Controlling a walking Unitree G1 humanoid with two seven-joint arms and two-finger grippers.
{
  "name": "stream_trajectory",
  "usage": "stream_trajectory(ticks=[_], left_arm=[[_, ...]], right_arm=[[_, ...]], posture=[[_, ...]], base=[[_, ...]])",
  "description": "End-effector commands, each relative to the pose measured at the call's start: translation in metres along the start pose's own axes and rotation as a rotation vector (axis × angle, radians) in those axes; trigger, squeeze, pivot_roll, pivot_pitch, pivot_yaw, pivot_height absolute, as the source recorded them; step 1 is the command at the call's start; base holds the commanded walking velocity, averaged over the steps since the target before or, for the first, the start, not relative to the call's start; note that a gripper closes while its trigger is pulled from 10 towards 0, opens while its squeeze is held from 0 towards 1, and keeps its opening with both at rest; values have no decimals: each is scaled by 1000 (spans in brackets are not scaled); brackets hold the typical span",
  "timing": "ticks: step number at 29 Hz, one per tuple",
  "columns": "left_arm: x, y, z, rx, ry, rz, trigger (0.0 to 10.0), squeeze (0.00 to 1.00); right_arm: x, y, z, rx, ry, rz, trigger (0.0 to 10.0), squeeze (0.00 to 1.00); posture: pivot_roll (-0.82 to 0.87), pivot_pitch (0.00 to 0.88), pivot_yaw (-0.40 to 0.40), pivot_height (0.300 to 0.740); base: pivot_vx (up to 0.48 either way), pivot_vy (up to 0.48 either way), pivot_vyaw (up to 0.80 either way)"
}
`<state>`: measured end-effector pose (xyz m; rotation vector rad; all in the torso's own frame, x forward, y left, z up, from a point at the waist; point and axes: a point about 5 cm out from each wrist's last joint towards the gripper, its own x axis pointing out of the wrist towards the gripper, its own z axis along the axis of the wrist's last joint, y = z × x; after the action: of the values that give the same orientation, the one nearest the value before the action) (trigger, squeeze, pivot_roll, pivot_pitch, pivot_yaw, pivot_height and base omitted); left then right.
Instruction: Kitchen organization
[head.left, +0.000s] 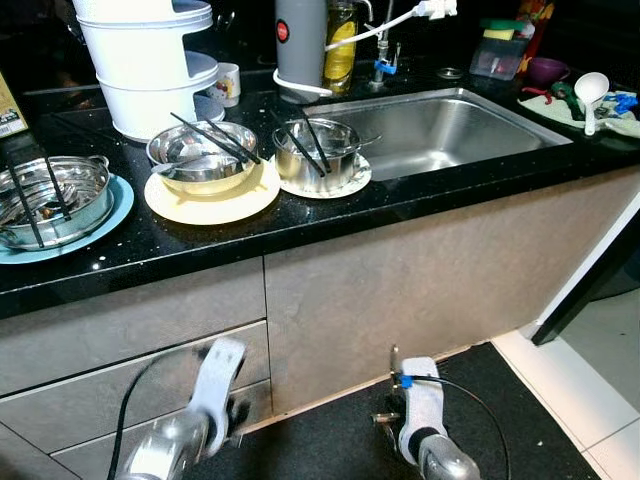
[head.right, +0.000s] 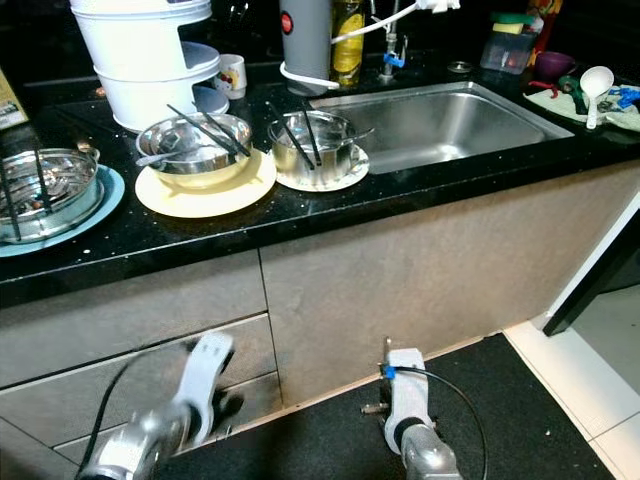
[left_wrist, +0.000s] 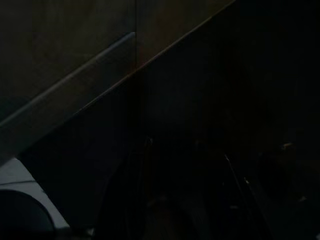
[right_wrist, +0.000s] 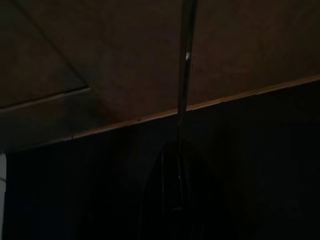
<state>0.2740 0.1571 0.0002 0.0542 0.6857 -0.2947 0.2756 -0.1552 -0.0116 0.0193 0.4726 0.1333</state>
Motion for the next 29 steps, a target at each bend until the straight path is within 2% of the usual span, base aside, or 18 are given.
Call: stream_trajectory(ticks=[1,2,5,6,7,9,11,14,17,19,20,21,22,23,25,26,29], left_arm=[[0,1,-9,11,-9,33,10000,0],[1,3,-22,28,7,96,10000,0],[2,0,-32,25,15,107,10000,0],[2,-4,-34,75,12,97,10000,0],[2,-4,-34,75,12,97,10000,0],[2,-13,-31,109,-68,35,10000,0],[2,-14,-24,63,-158,57,10000,0],[2,-11,-23,12,-199,105,10000,0],[2,-9,-23,47,-197,91,10000,0],[2,0,-29,93,-160,192,10000,0],[2,0,-29,93,-160,192,10000,0],[2,1,-34,136,-111,227,10000,0],[3,-1,-38,177,-81,205,10000,0],[3,-1,-38,177,-81,205,10000,0],[2,-5,-44,159,-65,125,10000,0],[2,-4,-46,118,-51,121,10000,0],[1,1,-52,82,-28,144,10000,0]], right_arm=[[-3,4,-11,-33,31,0,10000,0],[-4,3,-16,-68,44,-24,10000,0],[-4,0,-17,-75,47,-66,10000,0],[-4,-1,-17,-46,52,-80,10000,0],[-4,-1,-17,-46,52,-80,10000,0],[-5,-1,-20,-21,58,-64,10000,0],[-7,-1,-24,-18,64,-45,10000,0],[-8,0,-28,-14,70,-48,10000,0],[-10,2,-31,-13,79,-49,10000,0],[-14,0,-40,-17,115,-63,10000,0],[-14,0,-40,-17,115,-63,10000,0],[-15,0,-43,-17,127,-69,10000,0],[-16,-1,-46,-6,133,-80,10000,0],[-16,-1,-46,-6,133,-80,10000,0],[-16,-2,-45,41,129,-91,10000,0],[-16,-2,-45,49,128,-91,10000,0],[-16,-4,-44,53,122,-95,10000,0]], posture=[[-80,158,-19,740],[-81,161,-24,740],[-80,162,-26,740],[-85,167,-28,740],[-85,167,-28,740],[-81,168,-29,740],[-80,169,-30,740],[-82,170,-29,740],[-85,170,-26,740],[-89,167,-25,740],[-89,167,-25,740],[-89,167,-25,740],[-89,163,-25,740],[-89,163,-25,740],[-89,158,-26,740],[-90,158,-25,740],[-93,163,-20,740]], base=[[0,0,0],[0,0,0],[0,0,0],[0,0,0],[0,0,0],[0,0,0],[0,0,0],[0,0,0],[0,0,0],[0,0,0],[0,0,0],[0,0,0],[0,0,0],[0,0,0],[0,0,0],[0,0,0],[0,0,0]])
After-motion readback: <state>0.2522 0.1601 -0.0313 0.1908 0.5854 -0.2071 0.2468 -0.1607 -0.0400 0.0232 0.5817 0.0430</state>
